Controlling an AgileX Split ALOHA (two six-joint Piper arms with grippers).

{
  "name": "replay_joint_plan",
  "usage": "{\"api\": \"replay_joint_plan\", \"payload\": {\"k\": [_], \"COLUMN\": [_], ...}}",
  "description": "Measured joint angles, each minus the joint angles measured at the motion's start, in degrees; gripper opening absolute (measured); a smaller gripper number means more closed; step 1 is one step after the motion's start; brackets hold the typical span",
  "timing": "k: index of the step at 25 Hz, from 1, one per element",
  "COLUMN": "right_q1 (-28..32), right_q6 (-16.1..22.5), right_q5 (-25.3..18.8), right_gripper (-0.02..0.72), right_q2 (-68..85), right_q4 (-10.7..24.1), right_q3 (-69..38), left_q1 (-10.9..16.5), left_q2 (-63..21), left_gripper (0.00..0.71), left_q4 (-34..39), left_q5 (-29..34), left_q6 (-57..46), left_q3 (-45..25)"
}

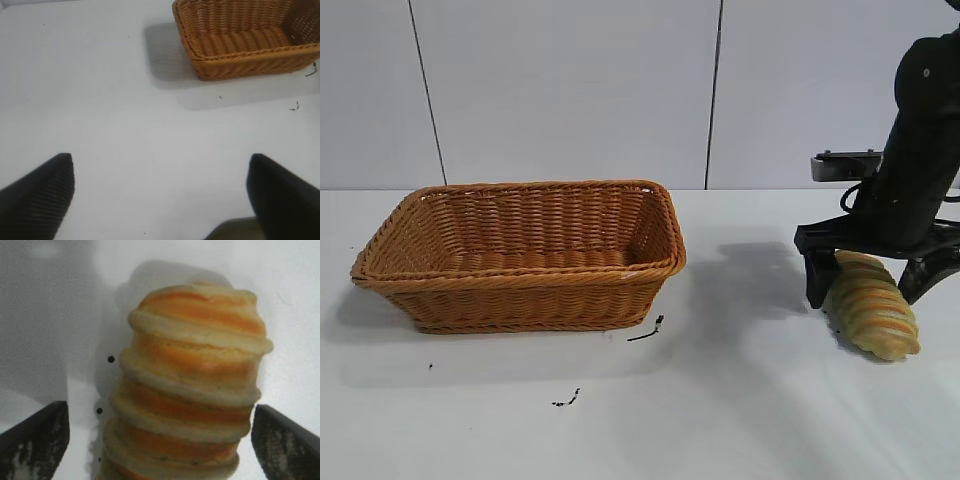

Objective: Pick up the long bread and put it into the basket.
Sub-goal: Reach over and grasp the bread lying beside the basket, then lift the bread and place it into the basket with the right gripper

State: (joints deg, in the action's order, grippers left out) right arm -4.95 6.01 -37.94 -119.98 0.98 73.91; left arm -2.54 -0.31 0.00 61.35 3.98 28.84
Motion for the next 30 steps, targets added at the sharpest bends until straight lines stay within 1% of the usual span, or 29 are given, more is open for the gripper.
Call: {"api": "replay_joint_plan", "payload": {"k": [2,3,5,9,14,19,21,25,30], "right_q1": [0.0,0.0,0.0,0.0,0.0,-1.0,-2.5,-7.8,-15.9], "right_q6": [0.0,0.0,0.0,-0.9,-3.2,-6.4,-7.8,-10.8,-12.1], "right_q5": [-0.2,-0.3,-1.3,-6.2,-12.8,-22.1,-23.5,-23.7,-23.8], "right_gripper": [0.209,0.171,0.146,0.134,0.132,0.125,0.122,0.122,0.122], "right_q2": [0.0,0.0,0.3,2.7,8.6,10.2,10.2,9.5,4.6], "right_q4": [0.0,0.0,0.2,0.9,0.6,-0.5,-0.4,0.3,2.3], "right_q3": [0.1,0.1,0.3,3.1,11.5,20.9,23.9,28.7,35.2], "left_q1": [0.0,0.0,0.0,0.0,0.0,0.0,0.0,0.0,0.0], "left_q2": [0.0,0.0,0.0,0.0,0.0,0.0,0.0,0.0,0.0], "left_gripper": [0.696,0.696,0.696,0.696,0.696,0.696,0.696,0.696,0.696], "left_q4": [0.0,0.0,0.0,0.0,0.0,0.0,0.0,0.0,0.0], "left_q5": [0.0,0.0,0.0,0.0,0.0,0.0,0.0,0.0,0.0], "left_q6": [0.0,0.0,0.0,0.0,0.0,0.0,0.0,0.0,0.0], "left_q3": [0.0,0.0,0.0,0.0,0.0,0.0,0.0,0.0,0.0]}}
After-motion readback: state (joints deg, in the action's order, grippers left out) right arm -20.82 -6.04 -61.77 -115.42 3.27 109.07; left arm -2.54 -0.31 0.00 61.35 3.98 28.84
